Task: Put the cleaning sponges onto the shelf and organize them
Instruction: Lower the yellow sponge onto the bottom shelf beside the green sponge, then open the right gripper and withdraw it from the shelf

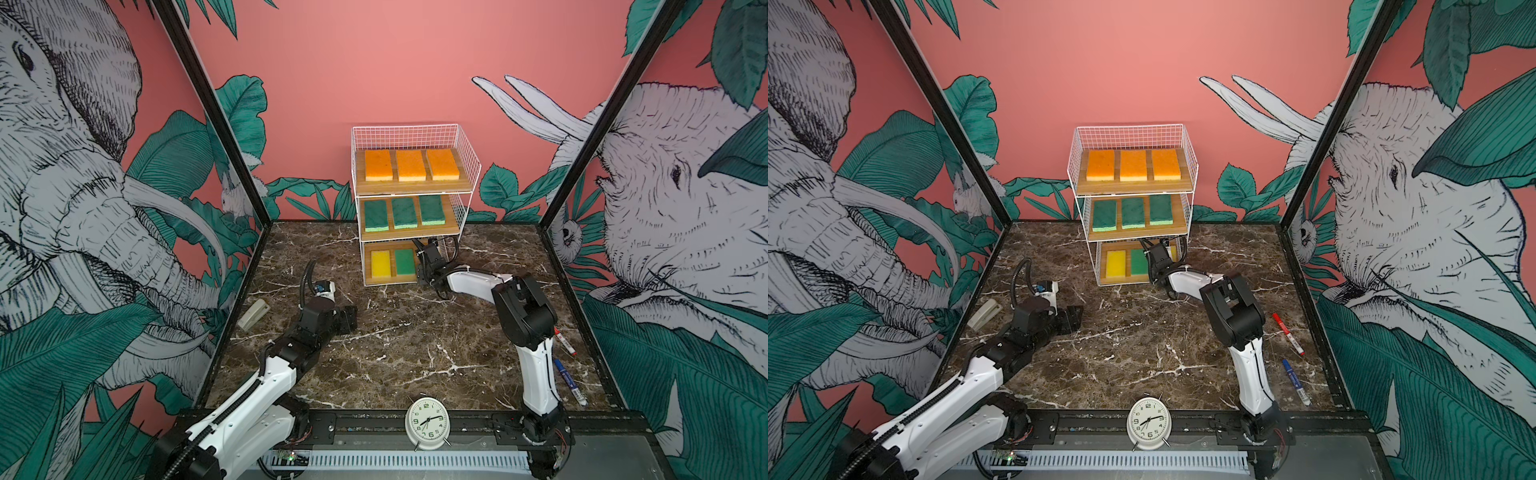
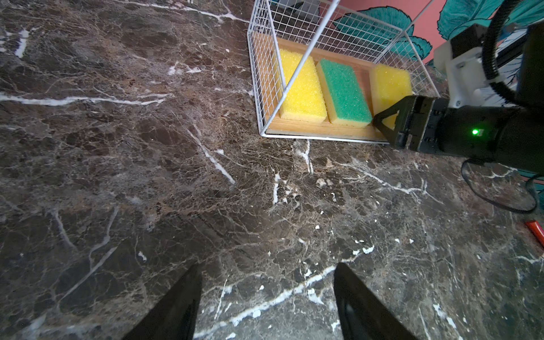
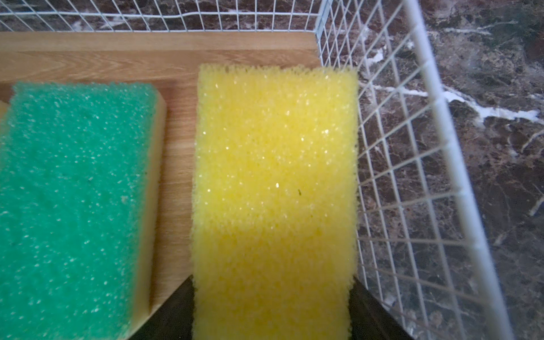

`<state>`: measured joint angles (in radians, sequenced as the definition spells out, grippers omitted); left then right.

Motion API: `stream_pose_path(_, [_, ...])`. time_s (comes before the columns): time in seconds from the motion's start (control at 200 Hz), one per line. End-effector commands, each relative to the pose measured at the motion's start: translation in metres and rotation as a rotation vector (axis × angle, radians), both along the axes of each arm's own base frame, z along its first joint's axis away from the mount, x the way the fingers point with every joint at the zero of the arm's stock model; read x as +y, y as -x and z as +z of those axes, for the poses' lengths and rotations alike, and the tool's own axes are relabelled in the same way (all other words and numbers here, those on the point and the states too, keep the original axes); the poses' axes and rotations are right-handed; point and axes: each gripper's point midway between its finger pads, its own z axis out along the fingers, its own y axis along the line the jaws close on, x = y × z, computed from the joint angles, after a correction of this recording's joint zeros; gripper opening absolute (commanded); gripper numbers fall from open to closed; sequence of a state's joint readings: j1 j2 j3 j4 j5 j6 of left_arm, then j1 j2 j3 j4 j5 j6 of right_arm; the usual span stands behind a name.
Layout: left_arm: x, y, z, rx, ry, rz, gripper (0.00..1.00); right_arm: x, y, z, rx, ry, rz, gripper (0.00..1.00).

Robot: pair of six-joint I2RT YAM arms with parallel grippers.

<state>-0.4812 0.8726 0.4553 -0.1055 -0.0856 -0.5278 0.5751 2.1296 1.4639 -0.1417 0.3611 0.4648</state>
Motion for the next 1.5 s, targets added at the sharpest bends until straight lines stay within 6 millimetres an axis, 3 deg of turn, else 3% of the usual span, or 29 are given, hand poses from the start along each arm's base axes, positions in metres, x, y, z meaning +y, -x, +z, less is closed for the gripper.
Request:
stream_pose_path(0.0, [0.000,0.004,-0.002,0.006,0.011,-0.001,0.72,0.000,-0.014,0.010,-0.038,-0.018,-0.033,0.73])
stream_pose_path(0.595, [-0.001,0.004,-0.003,0.009,0.005,-0.011,0.72,0.005,-0.020,0.009,-0.037,-0.034,-0.031,0.73])
stream_pose_path(0.775, [-0.001,0.004,-0.003,0.010,0.005,-0.010,0.72,0.000,-0.017,0.011,-0.040,-0.033,-0.042,0.83])
stream_pose_path(1.165, [-0.004,0.001,0.007,-0.001,-0.001,-0.028,0.72,-0.005,-0.013,0.033,-0.088,-0.043,-0.043,0.88])
stream_pose_path(1.495, [-0.006,0.005,0.007,0.015,-0.004,-0.052,0.72,-0.002,0.003,0.057,-0.110,-0.137,-0.034,0.92])
